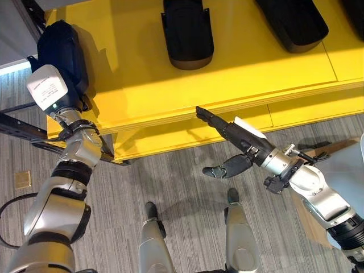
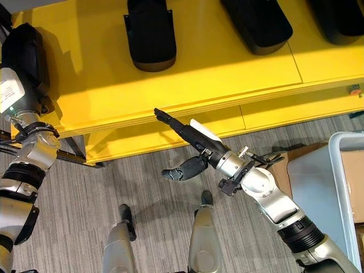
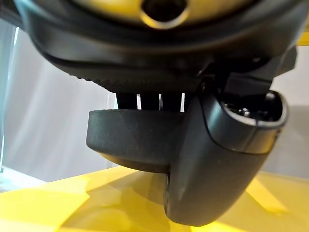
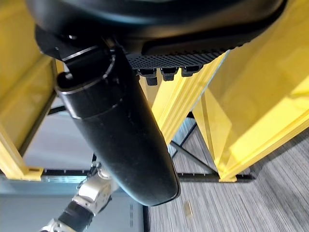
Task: Move parts from the plastic box to the shelf.
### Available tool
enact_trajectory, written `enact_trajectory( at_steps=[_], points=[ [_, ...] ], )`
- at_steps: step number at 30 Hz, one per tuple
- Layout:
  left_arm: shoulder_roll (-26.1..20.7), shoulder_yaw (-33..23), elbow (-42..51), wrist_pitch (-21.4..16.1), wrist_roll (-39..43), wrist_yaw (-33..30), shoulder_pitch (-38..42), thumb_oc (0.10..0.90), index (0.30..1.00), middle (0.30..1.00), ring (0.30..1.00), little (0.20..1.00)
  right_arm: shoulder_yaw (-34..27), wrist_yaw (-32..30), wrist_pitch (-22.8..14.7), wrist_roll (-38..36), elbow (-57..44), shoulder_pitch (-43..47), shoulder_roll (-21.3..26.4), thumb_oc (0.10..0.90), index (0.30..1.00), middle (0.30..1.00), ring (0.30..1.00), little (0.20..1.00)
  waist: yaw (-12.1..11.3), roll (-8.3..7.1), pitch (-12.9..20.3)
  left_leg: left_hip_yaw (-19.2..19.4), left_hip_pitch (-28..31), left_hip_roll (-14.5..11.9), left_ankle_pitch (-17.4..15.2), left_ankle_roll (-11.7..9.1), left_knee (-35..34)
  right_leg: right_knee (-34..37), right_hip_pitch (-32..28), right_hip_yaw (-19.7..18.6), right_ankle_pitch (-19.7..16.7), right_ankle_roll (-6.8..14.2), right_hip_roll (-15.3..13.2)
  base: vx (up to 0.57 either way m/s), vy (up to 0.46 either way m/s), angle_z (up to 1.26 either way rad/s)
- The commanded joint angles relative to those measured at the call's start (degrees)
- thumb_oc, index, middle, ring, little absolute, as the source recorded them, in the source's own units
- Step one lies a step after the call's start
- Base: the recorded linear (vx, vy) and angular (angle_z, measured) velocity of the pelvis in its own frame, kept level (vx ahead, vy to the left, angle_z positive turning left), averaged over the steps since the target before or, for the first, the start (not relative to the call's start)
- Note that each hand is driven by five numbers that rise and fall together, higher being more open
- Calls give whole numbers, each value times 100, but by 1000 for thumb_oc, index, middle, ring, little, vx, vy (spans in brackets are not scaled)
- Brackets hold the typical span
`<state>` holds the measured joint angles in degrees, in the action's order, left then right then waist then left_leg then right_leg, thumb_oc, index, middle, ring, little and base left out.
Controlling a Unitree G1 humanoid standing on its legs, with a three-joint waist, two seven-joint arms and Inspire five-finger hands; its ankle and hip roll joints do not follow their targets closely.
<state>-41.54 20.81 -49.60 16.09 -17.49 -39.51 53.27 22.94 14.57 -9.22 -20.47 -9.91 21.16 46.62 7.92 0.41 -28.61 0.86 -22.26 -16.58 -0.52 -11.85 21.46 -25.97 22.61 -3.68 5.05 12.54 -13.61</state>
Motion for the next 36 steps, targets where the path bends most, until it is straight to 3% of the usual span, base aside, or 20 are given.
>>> enact_trajectory(
  at_steps=[1, 15, 22, 25, 36],
  points=[
    [-964, 150, -100, -64, -632, -287, 772, 400, 300, 300, 300, 300, -209, 55, -335, -325, -444, 529, -238, 900, 1000, 1000, 1000, 1000, -14, -346, 392, 76, -201, 393, -69, 522, -128, -4, -666, 174, 786, -597, 190, 19, -19, 8],
    [-1483, 575, -78, -152, -959, 145, 1219, 400, 300, 300, 300, 300, 77, 293, -152, -303, -612, 302, -92, 900, 1000, 1000, 1000, 1000, -182, -387, 450, 38, -307, 495, -33, 534, -165, 500, -1030, 383, 629, -438, 32, 11, 4, 11],
    [-1590, 924, -162, -201, -1195, 212, 1607, 400, 300, 300, 300, 300, 132, 112, -150, -296, -654, 291, -170, 900, 1000, 1000, 1000, 1000, -201, -455, 463, 58, -422, 510, -48, 536, -120, 703, -1121, 397, 546, -377, 17, -3, -25, 4],
    [-1667, 1121, -219, -399, -1267, 252, 1807, 400, 300, 300, 300, 300, 121, 91, -158, -326, -642, 285, -160, 900, 1000, 1000, 1000, 1000, -181, -449, 483, 98, -470, 507, -38, 541, -111, 831, -1183, 389, 500, -360, 8, 0, 0, 0],
    [-1325, 1473, 542, -703, -1377, 9, 1969, 400, 300, 300, 300, 300, 160, -14, -317, -338, -442, 291, -203, 900, 1000, 1000, 1000, 1000, -188, -504, 537, 63, -553, 505, -8, 516, -134, 1134, -1390, 346, 439, -354, 62, -9, -53, -1]
  ],
)
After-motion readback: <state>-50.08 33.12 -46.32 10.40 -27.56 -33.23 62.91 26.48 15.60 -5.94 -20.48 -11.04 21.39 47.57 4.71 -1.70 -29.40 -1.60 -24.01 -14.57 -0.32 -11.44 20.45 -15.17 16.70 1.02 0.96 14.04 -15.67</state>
